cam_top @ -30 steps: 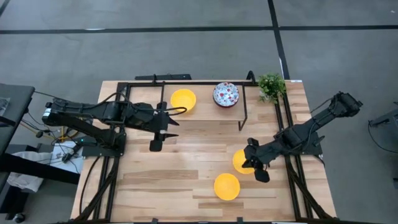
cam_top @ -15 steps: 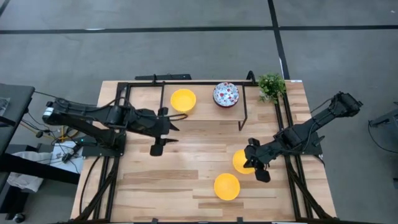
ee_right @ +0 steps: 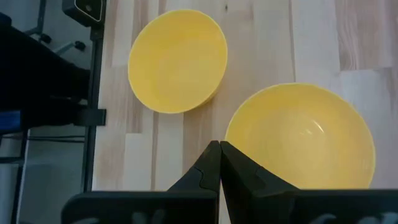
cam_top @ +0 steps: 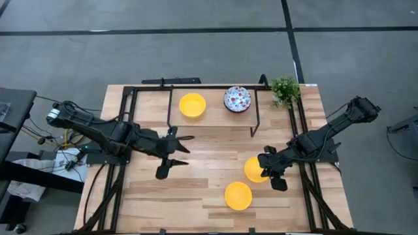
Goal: Pick & Place Mini bowls
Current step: Stack the top yellow bowl on top of the yellow bowl on the shelf
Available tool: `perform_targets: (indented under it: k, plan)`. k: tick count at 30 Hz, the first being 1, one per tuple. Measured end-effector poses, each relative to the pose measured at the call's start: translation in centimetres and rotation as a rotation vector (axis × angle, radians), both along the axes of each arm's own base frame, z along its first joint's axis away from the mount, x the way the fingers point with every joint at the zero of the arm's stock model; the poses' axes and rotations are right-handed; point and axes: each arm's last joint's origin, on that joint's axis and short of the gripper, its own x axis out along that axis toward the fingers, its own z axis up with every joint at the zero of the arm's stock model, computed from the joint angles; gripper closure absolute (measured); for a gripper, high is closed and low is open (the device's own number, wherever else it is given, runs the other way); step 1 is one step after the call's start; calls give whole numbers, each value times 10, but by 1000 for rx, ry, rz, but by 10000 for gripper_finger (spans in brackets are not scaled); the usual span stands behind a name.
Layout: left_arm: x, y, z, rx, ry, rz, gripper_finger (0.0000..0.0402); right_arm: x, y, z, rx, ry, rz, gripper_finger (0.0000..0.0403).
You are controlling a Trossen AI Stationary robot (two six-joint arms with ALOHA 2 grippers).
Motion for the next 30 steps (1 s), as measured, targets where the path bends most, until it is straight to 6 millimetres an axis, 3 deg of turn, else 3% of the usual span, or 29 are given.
perform_targets:
  k: [30]
  plan:
    - [4, -1, 9, -25, -94, 16, 207, -1, 1, 0, 45, 26, 11, 403]
